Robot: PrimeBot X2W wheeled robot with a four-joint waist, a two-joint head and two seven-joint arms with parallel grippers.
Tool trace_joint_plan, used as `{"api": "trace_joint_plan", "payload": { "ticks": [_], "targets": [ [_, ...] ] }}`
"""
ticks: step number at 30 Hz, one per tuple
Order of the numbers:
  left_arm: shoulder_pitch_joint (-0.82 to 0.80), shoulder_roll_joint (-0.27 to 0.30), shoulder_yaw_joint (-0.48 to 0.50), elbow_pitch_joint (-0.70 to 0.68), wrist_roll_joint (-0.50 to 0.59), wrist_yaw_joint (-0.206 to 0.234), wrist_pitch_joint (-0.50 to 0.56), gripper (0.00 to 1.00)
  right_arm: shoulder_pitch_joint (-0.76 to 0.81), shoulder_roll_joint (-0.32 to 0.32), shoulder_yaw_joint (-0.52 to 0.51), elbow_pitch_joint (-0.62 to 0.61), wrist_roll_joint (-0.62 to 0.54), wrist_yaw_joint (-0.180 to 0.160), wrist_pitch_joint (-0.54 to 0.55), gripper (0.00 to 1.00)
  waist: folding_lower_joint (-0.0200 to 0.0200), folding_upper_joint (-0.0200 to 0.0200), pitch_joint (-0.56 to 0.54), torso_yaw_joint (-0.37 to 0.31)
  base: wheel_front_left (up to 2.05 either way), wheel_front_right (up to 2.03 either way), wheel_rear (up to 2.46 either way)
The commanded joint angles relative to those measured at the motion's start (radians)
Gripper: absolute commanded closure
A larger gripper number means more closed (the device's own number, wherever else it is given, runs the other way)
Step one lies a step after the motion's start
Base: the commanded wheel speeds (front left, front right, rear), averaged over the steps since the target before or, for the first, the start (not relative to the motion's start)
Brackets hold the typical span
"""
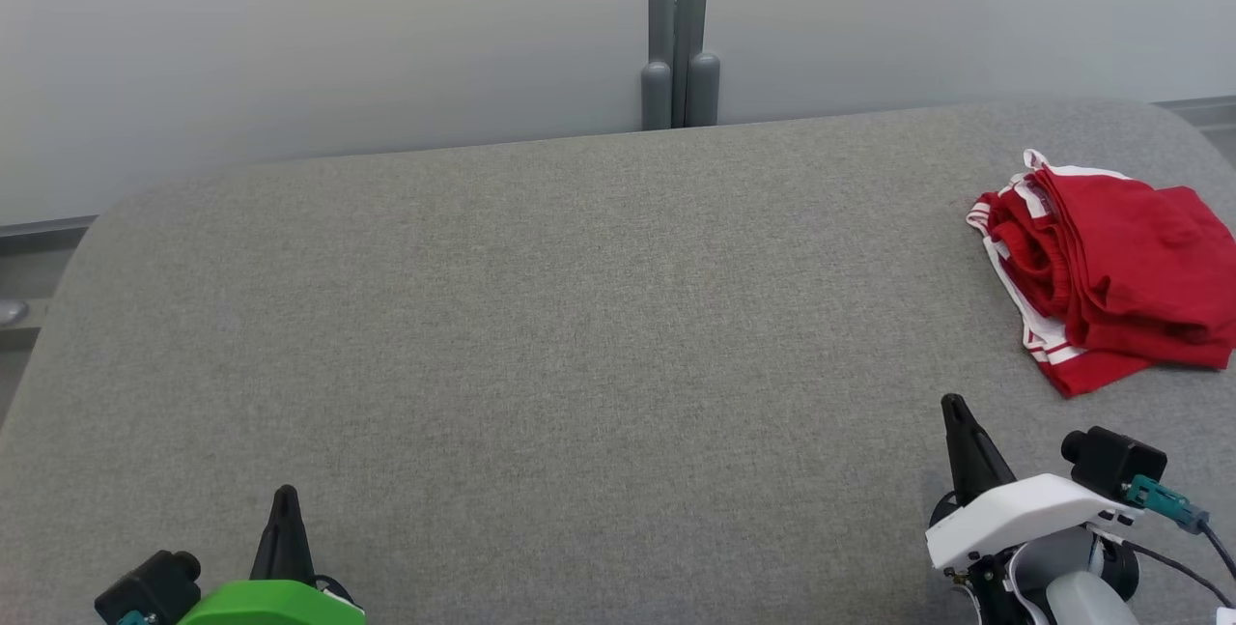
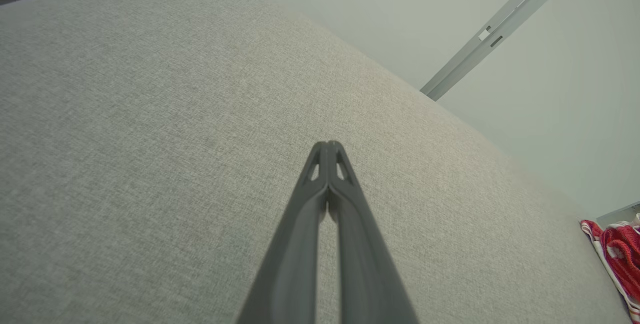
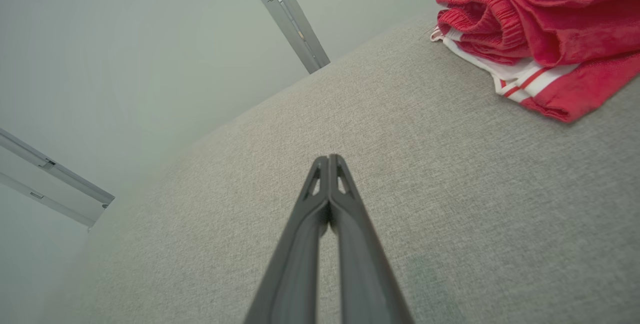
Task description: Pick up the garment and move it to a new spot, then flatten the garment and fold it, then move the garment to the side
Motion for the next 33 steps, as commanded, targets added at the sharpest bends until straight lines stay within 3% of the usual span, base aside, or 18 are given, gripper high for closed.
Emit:
{"api": "trace_joint_plan", "payload": {
  "ticks": [1, 33],
  "targets": [
    [-0.029, 0.004, 0.007, -0.02, -0.034, -0.009, 0.007, 1.0, -0.004, -0.004, -0.005, -0.023, 0.036, 0.0, 0.006, 1.0, 0.0, 0.0, 0.0, 0.0, 0.0, 0.0, 0.0],
    [-0.049, 0.007, 0.057, -0.075, -0.425, -0.05, 0.115, 1.0, 0.012, -0.007, -0.041, -0.096, 0.467, 0.0, 0.104, 1.0, 0.0, 0.0, 0.008, 0.005, 0.0, 0.0, 0.0]
  ]
}}
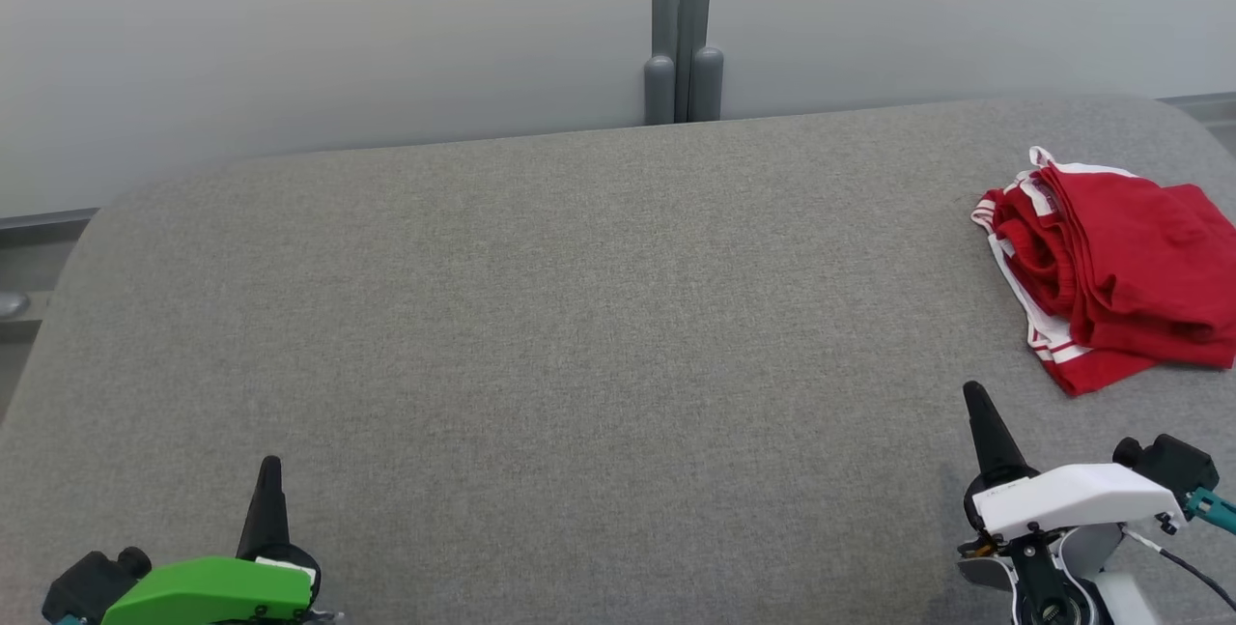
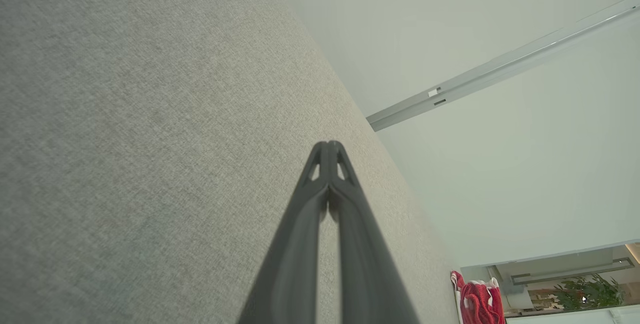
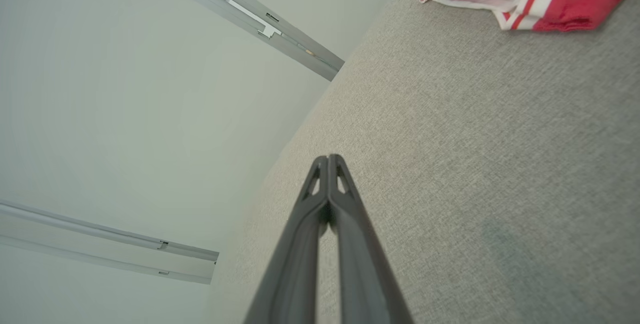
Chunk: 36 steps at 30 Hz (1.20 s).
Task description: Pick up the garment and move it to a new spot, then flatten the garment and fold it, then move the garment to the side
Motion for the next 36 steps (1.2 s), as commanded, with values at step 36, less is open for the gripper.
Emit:
{"api": "trace_joint_plan", "payload": {
  "ticks": [36],
  "targets": [
    [-0.041, 0.009, 0.048, -0.058, -0.345, -0.041, 0.092, 1.0, 0.014, -0.008, -0.034, -0.076, 0.379, 0.0, 0.085, 1.0, 0.0, -0.0001, 0.009, 0.005, 0.0, 0.0, 0.0]
  ]
}}
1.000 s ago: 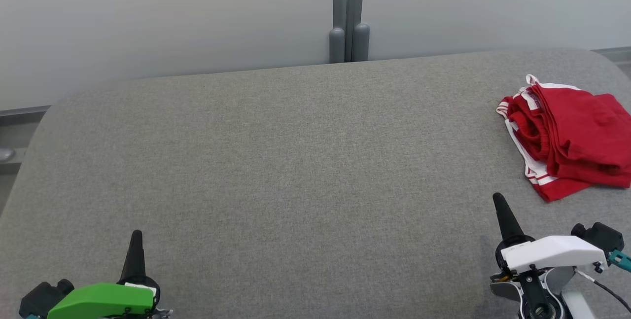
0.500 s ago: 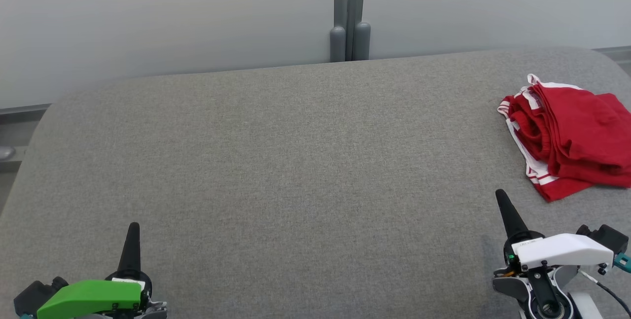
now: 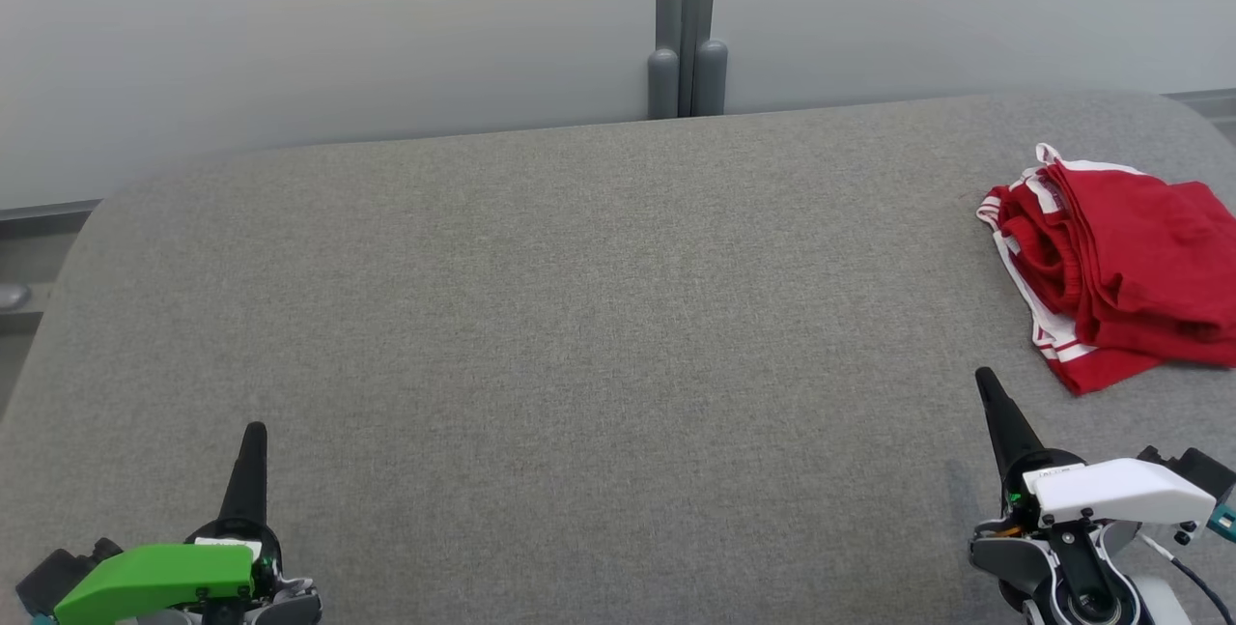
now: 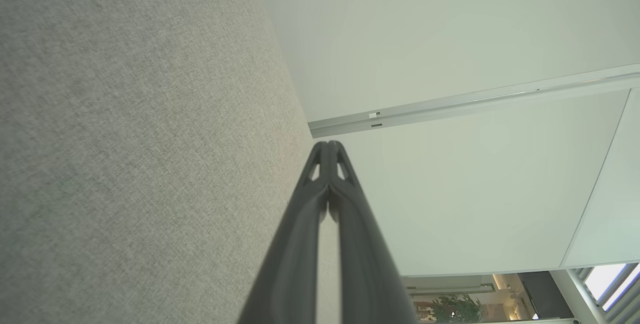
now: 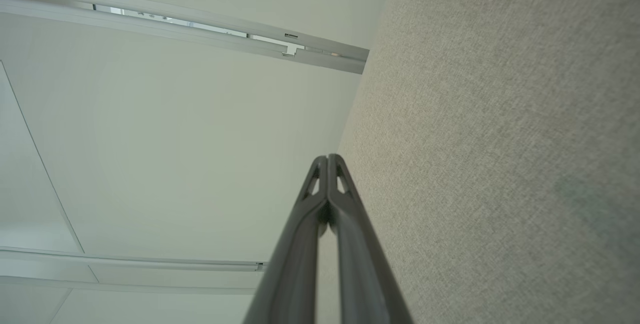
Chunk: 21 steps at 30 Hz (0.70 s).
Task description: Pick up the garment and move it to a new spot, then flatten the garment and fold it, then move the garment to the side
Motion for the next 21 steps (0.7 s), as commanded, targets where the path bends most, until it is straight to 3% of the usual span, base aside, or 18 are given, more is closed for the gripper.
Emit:
{"api": "trace_joint_plan", "payload": {
  "ticks": [1, 21],
  "targets": [
    [-0.02, 0.007, 0.005, -0.009, -0.022, -0.007, 0.006, 1.0, 0.003, -0.006, -0.004, -0.013, 0.021, 0.001, 0.006, 1.0, 0.0, 0.0, 0.0, 0.0, 0.0, 0.0, 0.0],
    [-0.025, 0.008, 0.024, -0.029, -0.166, -0.022, 0.046, 1.0, 0.012, -0.006, -0.018, -0.038, 0.183, 0.0, 0.043, 1.0, 0.0, 0.0, 0.005, 0.003, 0.0, 0.0, 0.0]
  ]
}}
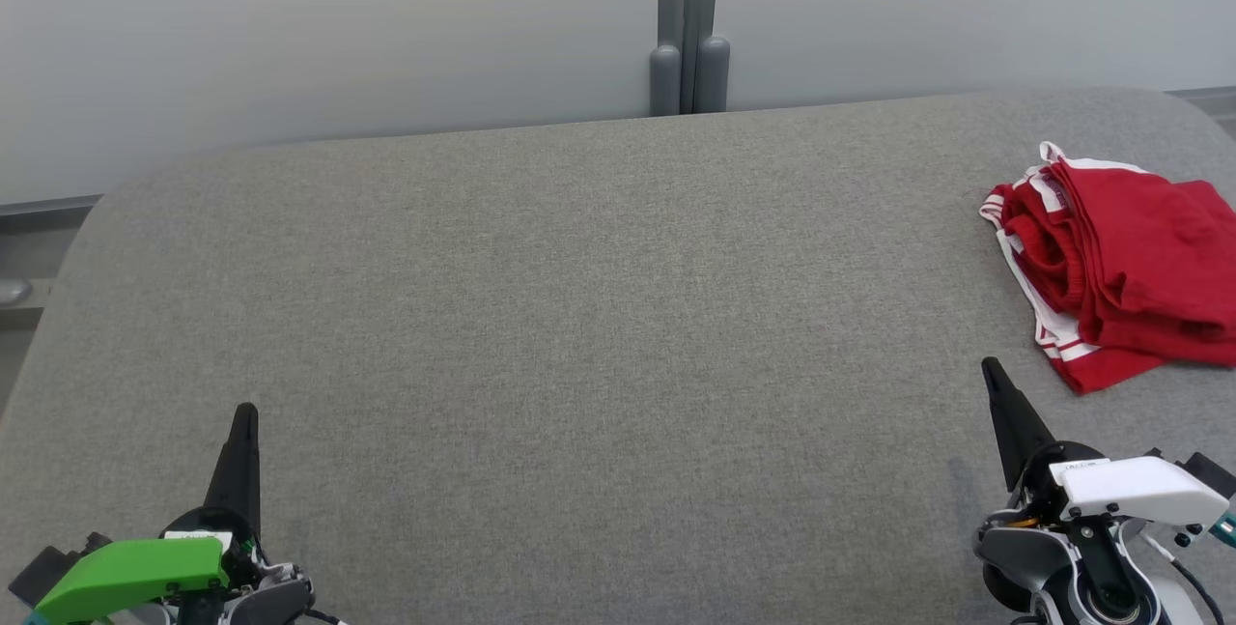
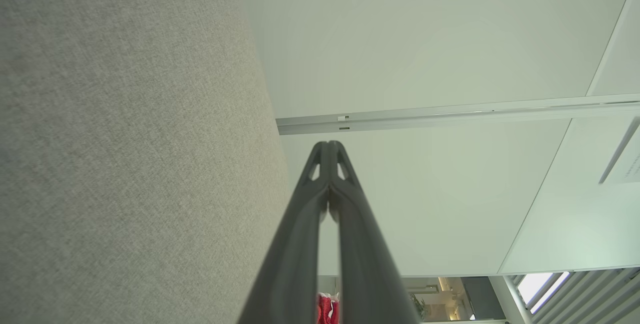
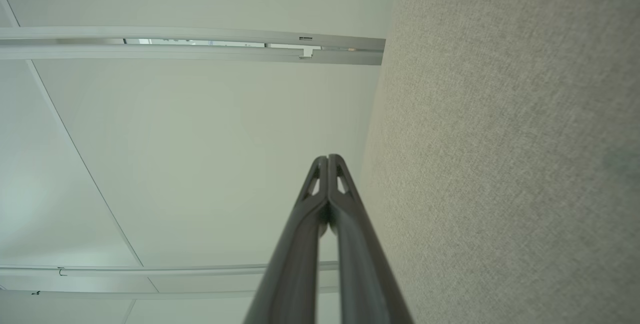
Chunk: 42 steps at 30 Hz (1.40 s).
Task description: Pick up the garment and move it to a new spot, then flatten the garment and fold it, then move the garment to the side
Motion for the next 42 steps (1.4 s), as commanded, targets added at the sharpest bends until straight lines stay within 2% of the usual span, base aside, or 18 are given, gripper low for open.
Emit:
{"api": "trace_joint_plan", "payload": {
  "ticks": [1, 8, 42],
  "targets": [
    [-0.013, 0.007, 0.007, -0.008, -0.016, -0.006, 0.006, 1.0, 0.008, -0.005, -0.004, -0.009, 0.022, 0.0, 0.005, 1.0, 0.0, 0.0, 0.0, 0.0, 0.0, 0.0, 0.0],
    [-0.017, 0.007, 0.013, -0.014, -0.067, -0.012, 0.02, 1.0, 0.012, -0.005, -0.008, -0.018, 0.079, 0.0, 0.018, 1.0, 0.0, 0.0, 0.002, 0.001, 0.0, 0.0, 0.0],
    [-0.016, 0.007, 0.012, -0.013, -0.065, -0.011, 0.018, 1.0, 0.011, -0.005, -0.008, -0.017, 0.074, 0.001, 0.018, 1.0, 0.0, 0.0, 0.002, 0.001, 0.0, 0.0, 0.0]
  ]
}}
